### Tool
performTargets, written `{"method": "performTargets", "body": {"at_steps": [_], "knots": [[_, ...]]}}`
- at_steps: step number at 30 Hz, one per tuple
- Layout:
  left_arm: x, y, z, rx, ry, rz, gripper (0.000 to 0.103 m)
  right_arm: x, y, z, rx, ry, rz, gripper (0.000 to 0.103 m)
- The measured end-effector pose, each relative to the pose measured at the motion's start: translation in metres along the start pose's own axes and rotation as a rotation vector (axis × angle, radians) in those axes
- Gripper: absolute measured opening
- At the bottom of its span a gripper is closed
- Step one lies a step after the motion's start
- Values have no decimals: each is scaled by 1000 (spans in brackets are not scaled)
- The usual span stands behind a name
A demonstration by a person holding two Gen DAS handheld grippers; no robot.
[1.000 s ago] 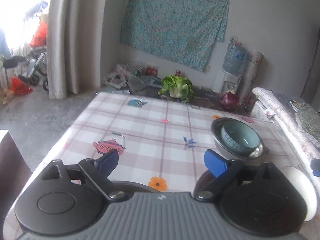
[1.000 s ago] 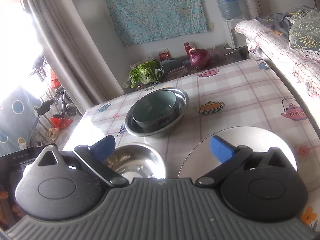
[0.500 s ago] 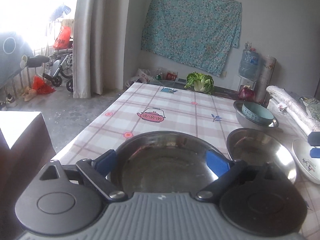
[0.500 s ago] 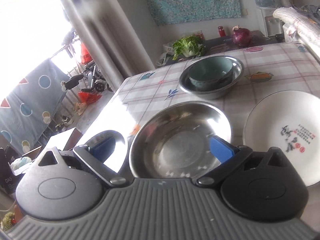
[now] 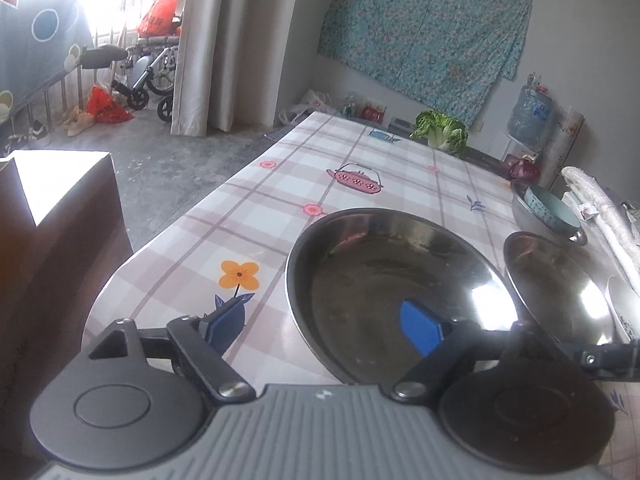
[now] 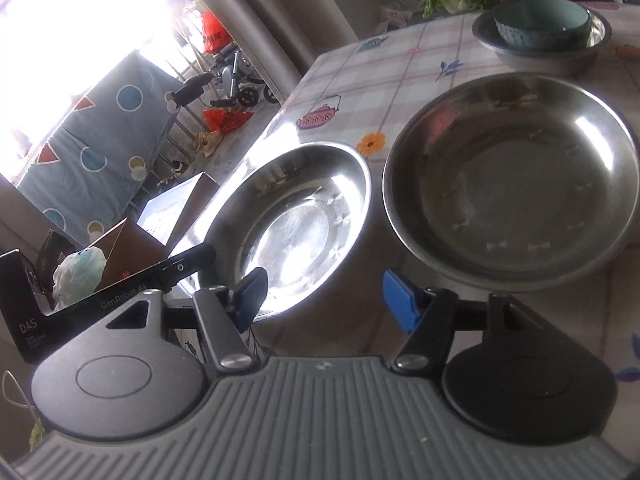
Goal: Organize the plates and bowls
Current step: 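Close both grippers on the rim of a large steel basin, then lift the steel basin with both grippers off the table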
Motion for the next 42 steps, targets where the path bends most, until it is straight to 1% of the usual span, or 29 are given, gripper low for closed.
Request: {"method": "performTargets", "body": {"at_steps": [2, 3, 5, 6, 7, 8, 9, 11, 12, 14, 16, 17, 19, 21, 24, 27, 30, 31, 32, 34, 37, 38, 42], "knots": [[2, 5, -9, 7, 25, 6, 73, -2, -3, -14, -13, 15, -32, 52], [2, 7, -15, 6, 39, 8, 70, -3, -3, -19, -18, 21, -43, 51], [2, 12, -24, 4, 56, 11, 61, -4, -4, -28, -26, 27, -51, 46], [1, 13, -28, 4, 65, 12, 58, -4, -4, -32, -35, 28, -48, 45], [2, 15, -33, 2, 76, 14, 54, -4, -3, -35, -44, 28, -46, 43], [2, 16, -37, -1, 87, 18, 49, -3, -4, -38, -53, 27, -46, 40], [2, 16, -41, -6, 95, 22, 45, -2, -6, -42, -62, 27, -45, 37], [3, 17, -45, -16, 107, 27, 34, 0, -7, -47, -74, 28, -43, 30], [5, 17, -47, -20, 111, 26, 32, 0, -8, -50, -78, 30, -41, 28], [7, 16, -49, -37, 121, 27, 22, 0, -7, -53, -85, 32, -32, 21], [8, 16, -51, -41, 134, 35, 21, 1, -6, -55, -92, 35, -22, 19], [8, 17, -51, -45, 143, 37, 18, 1, -6, -55, -94, 35, -16, 18], [7, 20, -50, -62, 157, 50, 15, 0, -5, -54, -95, 39, -10, 18], [4, 22, -46, -88, 171, 61, 15, -2, -4, -50, -94, 51, -5, 18], [-1, 21, -38, -122, 187, 40, 15, -7, -4, -42, -78, 79, -6, 18], [-7, 21, -27, -172, 214, 19, 15, -15, -5, -31, -59, 110, -16, 18], [-12, 22, -17, -219, 242, 29, 15, -23, -7, -20, -44, 135, -26, 18], [-13, 23, -14, -232, 245, 37, 15, -26, -7, -15, -37, 142, -27, 19], [-14, 24, -13, -240, 245, 47, 19, -28, -7, -12, -29, 148, -28, 20], [-14, 27, -13, -229, 236, 60, 21, -30, -7, -7, -15, 150, -40, 20], [-8, 29, -16, -210, 215, 71, 33, -27, -6, -5, -26, 129, -19, 21], [-6, 29, -18, -208, 207, 75, 35, -25, -7, -6, -33, 120, -15, 22], [-1, 27, -31, -199, 201, 94, 35, -15, -9, -10, -64, 70, 9, 25]]}}
Point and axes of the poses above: each gripper's, at about its wrist camera, not at the fingertips, and z roughly against the way its jaws point, y to its left, x to its top, the point moved 6 cm from there along -z, roughly the way its jaws point, and after that the axes turned 10 degrees about -y, right-handed, at the moved point
